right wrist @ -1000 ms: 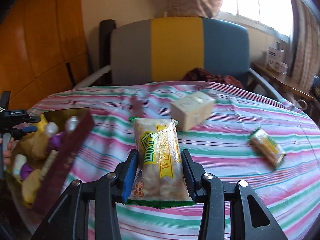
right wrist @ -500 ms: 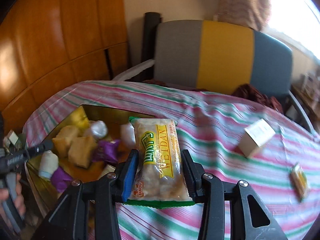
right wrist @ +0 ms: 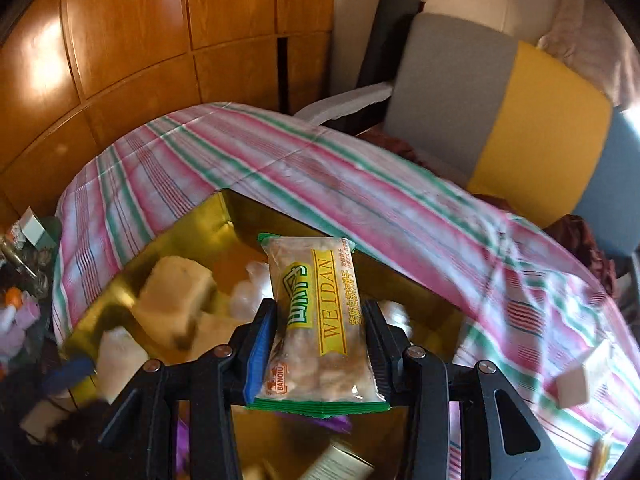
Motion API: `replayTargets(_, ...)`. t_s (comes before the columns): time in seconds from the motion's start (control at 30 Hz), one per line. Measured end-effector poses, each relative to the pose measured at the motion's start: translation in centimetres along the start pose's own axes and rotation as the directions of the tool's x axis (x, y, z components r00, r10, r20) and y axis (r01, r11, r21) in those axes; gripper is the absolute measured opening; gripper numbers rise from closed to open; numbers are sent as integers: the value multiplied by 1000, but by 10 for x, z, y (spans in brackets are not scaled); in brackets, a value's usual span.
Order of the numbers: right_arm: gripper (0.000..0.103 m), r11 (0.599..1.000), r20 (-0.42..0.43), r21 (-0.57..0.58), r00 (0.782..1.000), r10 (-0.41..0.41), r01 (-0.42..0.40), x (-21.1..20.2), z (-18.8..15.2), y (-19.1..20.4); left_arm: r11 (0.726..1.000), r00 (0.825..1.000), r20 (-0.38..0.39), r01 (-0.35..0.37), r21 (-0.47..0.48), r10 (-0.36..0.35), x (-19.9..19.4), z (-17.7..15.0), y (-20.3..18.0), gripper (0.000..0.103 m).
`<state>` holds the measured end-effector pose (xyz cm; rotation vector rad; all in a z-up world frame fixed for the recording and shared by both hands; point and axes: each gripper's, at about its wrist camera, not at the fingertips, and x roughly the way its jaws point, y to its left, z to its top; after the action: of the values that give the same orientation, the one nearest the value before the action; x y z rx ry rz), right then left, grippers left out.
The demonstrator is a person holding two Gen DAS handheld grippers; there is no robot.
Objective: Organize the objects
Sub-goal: 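Lower the WEIDAN packet into the gold tray and open the right gripper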
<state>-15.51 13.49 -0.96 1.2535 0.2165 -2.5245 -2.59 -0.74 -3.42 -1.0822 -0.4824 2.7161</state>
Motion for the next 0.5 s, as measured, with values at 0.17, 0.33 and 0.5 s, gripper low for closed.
replayTargets(0.17,44,998,-75,-54,997,17,-21,33,14,28,998,999,13,-36,-58,37,-9,2,22,47)
replayTargets(0.33,44,990,-121,-143,993,-7,-10,68,36,52,994,998,28,-59,-92,62,-14,4,37,47)
replayTargets(0.5,55,981,-94,-194,995,-46,27,85,52,67,992,998,19,-65,-109,68,-12,4,45,47)
